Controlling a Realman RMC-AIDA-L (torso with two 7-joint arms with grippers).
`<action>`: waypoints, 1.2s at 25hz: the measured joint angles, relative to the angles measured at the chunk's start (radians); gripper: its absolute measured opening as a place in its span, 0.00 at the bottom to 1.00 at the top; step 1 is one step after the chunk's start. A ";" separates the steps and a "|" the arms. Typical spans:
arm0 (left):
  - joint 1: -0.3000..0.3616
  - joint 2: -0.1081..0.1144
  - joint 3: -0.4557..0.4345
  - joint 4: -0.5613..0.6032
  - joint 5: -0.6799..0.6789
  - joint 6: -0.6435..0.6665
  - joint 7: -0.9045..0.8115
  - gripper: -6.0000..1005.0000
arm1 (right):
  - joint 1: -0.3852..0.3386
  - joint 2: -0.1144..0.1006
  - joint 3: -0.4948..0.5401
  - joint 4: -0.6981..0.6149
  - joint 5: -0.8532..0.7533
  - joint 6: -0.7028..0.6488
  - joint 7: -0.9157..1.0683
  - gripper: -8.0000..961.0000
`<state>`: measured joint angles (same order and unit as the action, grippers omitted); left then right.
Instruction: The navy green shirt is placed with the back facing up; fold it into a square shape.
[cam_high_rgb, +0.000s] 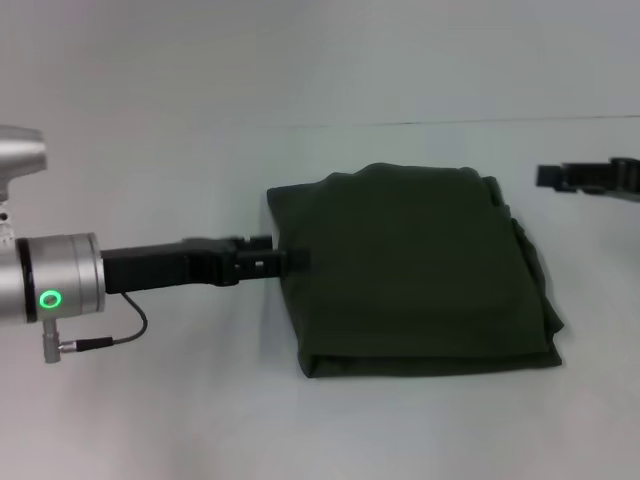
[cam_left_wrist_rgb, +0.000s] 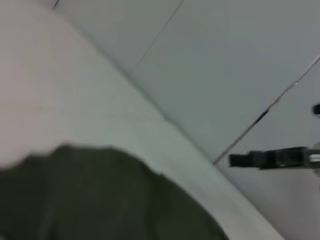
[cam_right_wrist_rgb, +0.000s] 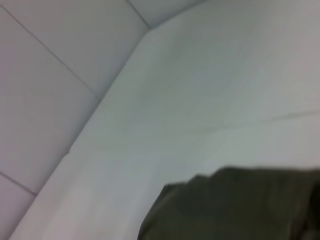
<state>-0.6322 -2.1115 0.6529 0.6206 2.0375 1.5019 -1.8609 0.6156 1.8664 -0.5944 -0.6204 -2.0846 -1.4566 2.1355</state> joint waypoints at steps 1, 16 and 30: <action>-0.008 0.004 0.002 0.000 0.020 0.000 -0.040 0.93 | -0.003 -0.010 -0.002 0.007 -0.001 -0.016 0.008 0.62; -0.152 0.033 0.045 -0.127 0.160 -0.148 -0.356 0.93 | -0.028 -0.007 -0.005 0.037 -0.017 -0.041 -0.084 0.82; -0.196 0.043 0.134 -0.139 0.205 -0.327 -0.622 0.93 | -0.054 -0.021 -0.004 0.027 -0.016 -0.064 -0.304 0.89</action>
<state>-0.8281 -2.0690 0.7864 0.4811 2.2421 1.1750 -2.4832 0.5617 1.8449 -0.5979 -0.5930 -2.1009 -1.5206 1.8317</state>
